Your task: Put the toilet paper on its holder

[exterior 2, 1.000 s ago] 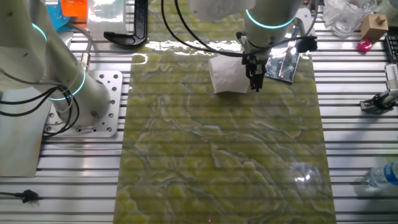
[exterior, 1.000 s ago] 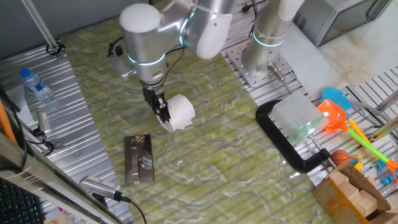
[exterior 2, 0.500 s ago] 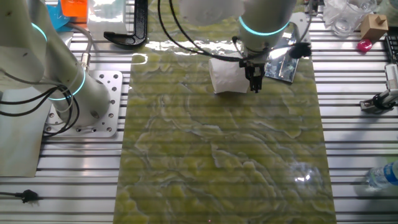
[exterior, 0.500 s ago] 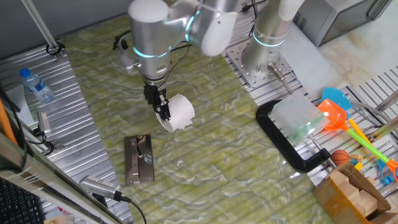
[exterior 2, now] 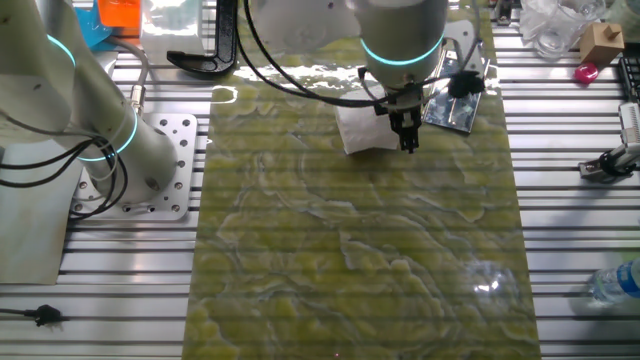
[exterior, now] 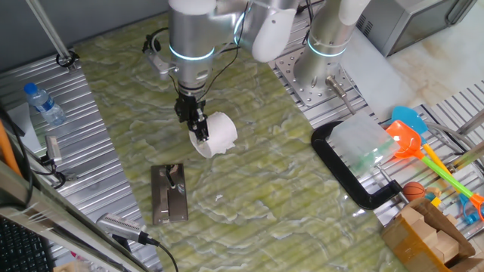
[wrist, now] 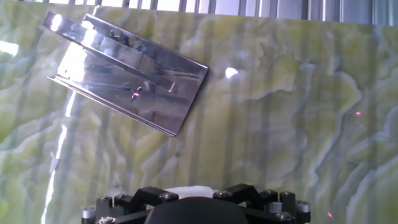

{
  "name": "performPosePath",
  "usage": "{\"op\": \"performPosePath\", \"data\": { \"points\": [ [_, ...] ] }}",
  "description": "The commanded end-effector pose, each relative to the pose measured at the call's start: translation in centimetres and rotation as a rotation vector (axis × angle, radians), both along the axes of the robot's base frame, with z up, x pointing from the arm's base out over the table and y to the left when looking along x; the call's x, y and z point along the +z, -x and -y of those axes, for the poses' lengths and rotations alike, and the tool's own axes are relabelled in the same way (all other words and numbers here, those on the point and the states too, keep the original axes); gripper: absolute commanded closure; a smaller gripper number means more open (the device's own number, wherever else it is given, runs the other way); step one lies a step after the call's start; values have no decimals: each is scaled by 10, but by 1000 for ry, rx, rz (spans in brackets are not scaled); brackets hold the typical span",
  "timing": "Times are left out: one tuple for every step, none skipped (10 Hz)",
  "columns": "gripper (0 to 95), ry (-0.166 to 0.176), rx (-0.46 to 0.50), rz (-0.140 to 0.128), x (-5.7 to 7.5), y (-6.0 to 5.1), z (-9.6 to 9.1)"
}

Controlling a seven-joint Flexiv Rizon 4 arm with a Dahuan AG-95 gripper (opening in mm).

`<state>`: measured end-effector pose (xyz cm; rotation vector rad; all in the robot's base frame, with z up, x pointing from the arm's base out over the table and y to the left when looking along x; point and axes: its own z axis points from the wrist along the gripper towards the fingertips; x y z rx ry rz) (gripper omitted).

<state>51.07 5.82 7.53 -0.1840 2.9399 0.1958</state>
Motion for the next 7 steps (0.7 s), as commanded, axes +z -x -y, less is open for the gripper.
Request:
{"op": "performPosePath", "data": {
  "points": [
    [0,-24,-1,50,-1,-1,0],
    [0,-51,-1,95,-1,-1,0],
    [0,-78,-10,117,1,0,-1],
    [0,-82,-5,131,2,-1,-1],
    [0,-78,-3,125,3,-2,-2],
    [0,-78,-8,118,3,-3,-2],
    [0,-85,-13,122,3,-3,-2]
  ]
}}
